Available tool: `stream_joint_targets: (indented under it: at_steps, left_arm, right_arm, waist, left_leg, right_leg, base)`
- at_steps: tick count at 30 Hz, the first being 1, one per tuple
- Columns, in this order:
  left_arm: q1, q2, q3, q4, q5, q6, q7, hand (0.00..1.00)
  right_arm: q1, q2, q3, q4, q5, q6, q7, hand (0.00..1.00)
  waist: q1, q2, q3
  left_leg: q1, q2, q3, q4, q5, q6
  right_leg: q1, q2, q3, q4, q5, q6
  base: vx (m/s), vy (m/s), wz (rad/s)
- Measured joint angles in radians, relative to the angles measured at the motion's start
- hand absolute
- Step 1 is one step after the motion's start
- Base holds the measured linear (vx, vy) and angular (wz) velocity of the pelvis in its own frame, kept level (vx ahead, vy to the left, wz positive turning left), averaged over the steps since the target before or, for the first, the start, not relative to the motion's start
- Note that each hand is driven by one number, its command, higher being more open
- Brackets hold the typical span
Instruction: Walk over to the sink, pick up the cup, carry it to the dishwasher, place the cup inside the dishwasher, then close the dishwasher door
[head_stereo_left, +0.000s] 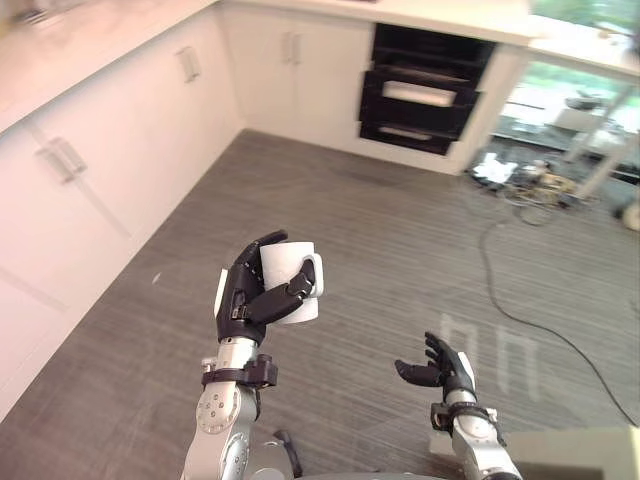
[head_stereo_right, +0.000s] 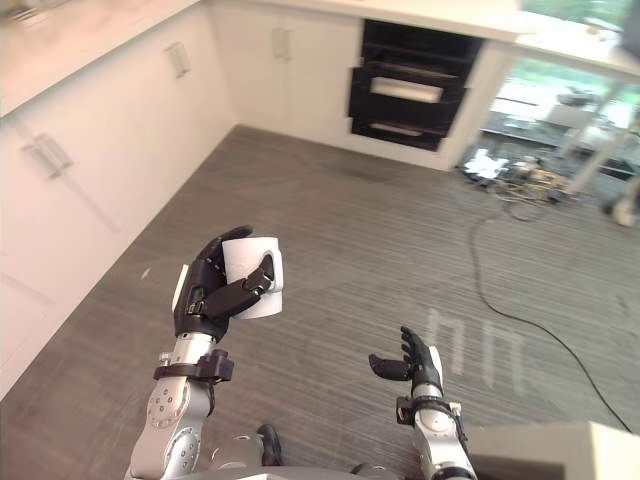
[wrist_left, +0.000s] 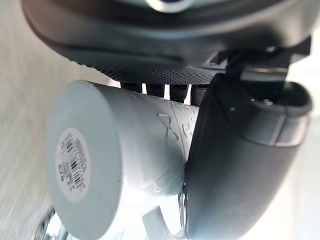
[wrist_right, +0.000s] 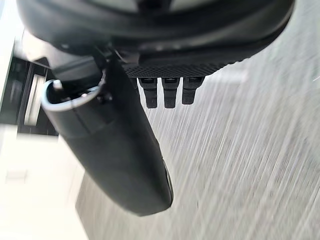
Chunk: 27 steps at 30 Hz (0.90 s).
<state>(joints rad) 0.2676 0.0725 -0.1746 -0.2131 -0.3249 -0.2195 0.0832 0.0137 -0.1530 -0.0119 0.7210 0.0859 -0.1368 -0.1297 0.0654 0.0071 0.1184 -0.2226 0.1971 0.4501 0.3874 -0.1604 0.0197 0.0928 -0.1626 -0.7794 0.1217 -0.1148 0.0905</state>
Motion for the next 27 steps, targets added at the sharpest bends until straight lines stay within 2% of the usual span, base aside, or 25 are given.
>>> stream_joint_targets:
  at_steps: [3,4,5,6,7,9,11,12,13,14,15,16,17,18,19,20,21,22,23,24,25,26,27]
  left_arm:
    - [0.029,0.008,-0.009,0.000,-0.012,0.002,0.000,0.30]
    - [0.031,0.009,-0.021,-0.001,-0.012,0.004,-0.002,0.30]
    - [0.031,0.012,-0.040,-0.004,-0.012,0.004,-0.004,0.30]
    - [0.030,0.016,-0.049,-0.007,-0.012,0.004,-0.004,0.30]
    - [0.027,0.030,-0.065,-0.009,-0.012,0.004,-0.005,0.30]
    - [0.023,0.050,-0.100,-0.009,-0.011,0.004,-0.005,0.30]
    - [0.016,0.063,-0.138,-0.008,-0.011,0.004,-0.005,0.30]
    - [0.004,0.066,-0.160,-0.008,-0.011,0.004,-0.005,0.30]
    - [-0.018,0.066,-0.171,-0.003,-0.011,0.004,-0.006,0.30]
    - [-0.029,0.066,-0.176,0.000,-0.011,0.004,-0.006,0.30]
    - [-0.051,0.065,-0.180,0.012,-0.011,0.004,-0.007,0.30]
    - [-0.069,0.063,-0.180,0.028,-0.011,0.004,-0.006,0.30]
    - [-0.073,0.062,-0.181,0.030,-0.011,0.004,-0.006,0.30]
    - [-0.084,0.059,-0.181,0.031,-0.011,0.004,-0.007,0.30]
    - [-0.103,0.048,-0.178,0.038,-0.011,0.005,-0.007,0.30]
    - [-0.117,0.038,-0.176,0.054,-0.011,0.005,-0.007,0.30]
    - [-0.123,0.018,-0.172,0.074,-0.011,0.006,-0.007,0.30]
    - [-0.103,0.002,-0.164,0.087,-0.011,0.008,-0.007,0.30]
    - [-0.096,0.000,-0.165,0.090,-0.011,0.007,-0.007,0.30]
    - [-0.094,0.003,-0.168,0.090,-0.012,0.006,-0.010,0.30]
    - [-0.092,0.006,-0.167,0.090,-0.013,0.006,-0.016,0.30]
    - [-0.090,0.012,-0.164,0.091,-0.017,0.006,-0.029,0.30]
    - [-0.091,0.012,-0.162,0.090,-0.018,0.006,-0.034,0.30]
  right_arm:
    - [-0.027,0.014,0.000,0.001,0.000,0.000,0.001,0.90]
    - [-0.026,0.011,-0.002,-0.006,0.000,0.001,0.000,0.90]
    - [-0.020,0.006,-0.003,-0.021,-0.001,0.002,0.000,0.90]
    - [-0.020,0.006,-0.003,-0.024,-0.001,0.003,0.000,0.90]
    - [-0.017,0.012,-0.003,-0.027,-0.001,0.008,0.001,0.90]
    - [0.002,0.018,-0.003,-0.055,-0.001,0.011,0.000,0.90]
    - [0.019,0.017,-0.006,-0.081,-0.001,0.009,-0.002,0.90]
    - [0.023,0.017,-0.009,-0.096,0.000,0.009,-0.006,0.90]
    - [0.028,0.017,-0.009,-0.114,0.000,0.009,-0.008,0.90]
    - [0.029,0.017,-0.008,-0.118,-0.001,0.010,-0.007,0.90]
    - [0.034,0.017,-0.006,-0.125,-0.002,0.010,-0.006,0.90]
    - [0.042,0.017,-0.006,-0.136,-0.003,0.012,-0.004,0.90]
    - [0.047,0.016,-0.006,-0.147,-0.009,0.017,-0.002,0.90]
    - [0.061,0.014,-0.007,-0.177,-0.013,0.017,0.000,0.90]
    - [0.071,0.007,-0.010,-0.205,-0.015,0.017,0.006,0.90]
    - [0.075,0.002,-0.014,-0.226,-0.015,0.017,0.011,0.90]
    - [0.085,-0.010,-0.015,-0.237,-0.015,0.019,0.014,0.90]
    - [0.098,-0.025,-0.007,-0.252,-0.015,0.020,0.012,0.90]
    - [0.107,-0.024,-0.003,-0.266,-0.015,0.019,0.008,0.90]
    - [0.110,-0.025,-0.005,-0.283,-0.013,0.014,-0.002,0.90]
    - [0.106,-0.024,-0.006,-0.285,-0.013,0.012,-0.005,0.90]
    - [0.088,-0.024,-0.006,-0.285,-0.010,0.005,-0.012,0.90]
    - [0.081,-0.025,-0.007,-0.284,-0.010,0.001,-0.013,0.90]
  waist:
    - [0.001,-0.006,0.001]
    - [-0.009,-0.012,0.001]
    - [-0.031,-0.012,0.002]
    - [-0.042,-0.013,0.005]
    - [-0.061,-0.015,0.012]
    - [-0.082,-0.015,0.030]
    - [-0.085,-0.017,0.037]
    - [-0.093,-0.010,0.042]
    - [-0.112,-0.003,0.054]
    - [-0.115,-0.002,0.061]
    - [-0.117,-0.002,0.064]
    - [-0.129,0.002,0.066]
    - [-0.140,0.009,0.064]
    - [-0.149,0.028,0.053]
    - [-0.142,0.057,0.057]
    - [-0.141,0.064,0.059]
    - [-0.140,0.074,0.062]
    - [-0.128,0.080,0.061]
    - [-0.118,0.083,0.062]
    - [-0.100,0.081,0.063]
    - [-0.095,0.073,0.066]
    - [-0.087,0.053,0.073]
    - [-0.080,0.051,0.073]
  left_leg:
    - [-0.014,-0.028,-0.009,0.082,-0.096,0.013]
    - [-0.013,-0.056,-0.016,0.099,-0.130,0.027]
    - [-0.008,-0.086,-0.031,0.103,-0.157,0.050]
    - [-0.002,-0.099,-0.041,0.103,-0.166,0.058]
    - [0.017,-0.110,-0.062,0.099,-0.180,0.065]
    - [0.073,-0.125,-0.092,0.063,-0.181,0.069]
    - [0.141,-0.151,-0.105,-0.001,-0.180,0.057]
    - [0.177,-0.164,-0.119,-0.035,-0.185,0.052]
    - [0.219,-0.170,-0.143,-0.061,-0.189,0.045]
    - [0.244,-0.173,-0.150,-0.076,-0.191,0.040]
    - [0.293,-0.176,-0.161,-0.098,-0.203,0.018]
    - [0.343,-0.175,-0.191,-0.112,-0.216,-0.006]
    - [0.366,-0.167,-0.207,-0.122,-0.225,-0.022]
    - [0.382,-0.133,-0.231,-0.105,-0.244,-0.056]
    - [0.357,-0.079,-0.236,0.002,-0.251,-0.082]
    - [0.315,-0.038,-0.222,0.144,-0.220,-0.126]
    - [0.270,0.004,-0.196,0.305,-0.135,-0.140]
    - [0.204,0.072,-0.187,0.519,0.025,-0.119]
    - [0.170,0.103,-0.188,0.617,0.013,-0.117]
    - [0.098,0.139,-0.180,0.742,-0.032,-0.097]
    - [0.065,0.145,-0.163,0.769,-0.055,-0.075]
    - [-0.013,0.150,-0.116,0.750,-0.111,-0.025]
    - [-0.049,0.146,-0.097,0.718,-0.132,-0.018]
  right_leg:
    - [-0.021,-0.093,0.001,0.150,-0.058,0.035]
    - [-0.054,-0.157,0.019,0.278,-0.090,0.011]
    - [-0.128,-0.228,0.090,0.458,-0.094,-0.080]
    - [-0.169,-0.246,0.157,0.541,-0.084,-0.108]
    - [-0.243,-0.219,0.308,0.657,-0.112,-0.085]
    - [-0.309,-0.146,0.403,0.709,-0.148,-0.061]
    - [-0.380,-0.108,0.391,0.660,-0.166,-0.078]
    - [-0.433,-0.084,0.380,0.582,-0.163,-0.076]
    - [-0.472,-0.062,0.373,0.454,-0.136,-0.064]
    - [-0.484,-0.051,0.371,0.377,-0.103,-0.060]
    - [-0.509,-0.030,0.378,0.234,-0.015,-0.061]
    - [-0.519,-0.008,0.415,0.181,0.088,-0.063]
    - [-0.518,0.007,0.440,0.184,0.144,-0.067]
    - [-0.515,0.040,0.495,0.222,0.214,-0.072]
    - [-0.512,0.054,0.469,0.306,0.147,-0.083]
    - [-0.494,0.054,0.448,0.352,0.093,-0.103]
    - [-0.447,0.067,0.438,0.361,0.058,-0.118]
    - [-0.341,0.100,0.443,0.294,0.033,-0.117]
    - [-0.284,0.119,0.450,0.245,0.030,-0.113]
    - [-0.183,0.140,0.471,0.155,0.030,-0.112]
    - [-0.139,0.141,0.484,0.115,0.031,-0.110]
    - [-0.056,0.129,0.519,0.045,0.032,-0.109]
    - [-0.037,0.118,0.537,0.028,0.032,-0.109]
  base:
    - [0.10,0.277,0.15]
    - [0.19,0.348,0.33]
    - [0.20,0.334,0.42]
    - [0.24,0.276,0.53]
    - [0.19,0.120,0.43]
    - [0.30,0.107,0.50]
    - [0.35,0.093,0.37]
    - [0.40,0.068,0.52]
    - [0.43,0.055,0.59]
    - [0.48,0.021,0.62]
    - [0.55,-0.017,0.57]
    - [0.60,-0.037,0.64]
    - [0.70,-0.075,0.74]
    - [0.88,-0.130,0.58]
    - [0.87,-0.137,0.54]
    - [0.85,-0.155,0.38]
    - [0.72,-0.142,0.19]
    - [0.71,-0.124,-0.03]
    - [0.69,-0.069,-0.36]
    - [0.51,-0.004,-0.36]
    - [0.73,0.052,-0.53]
    - [0.58,0.094,-0.47]
    - [0.67,0.198,-0.68]
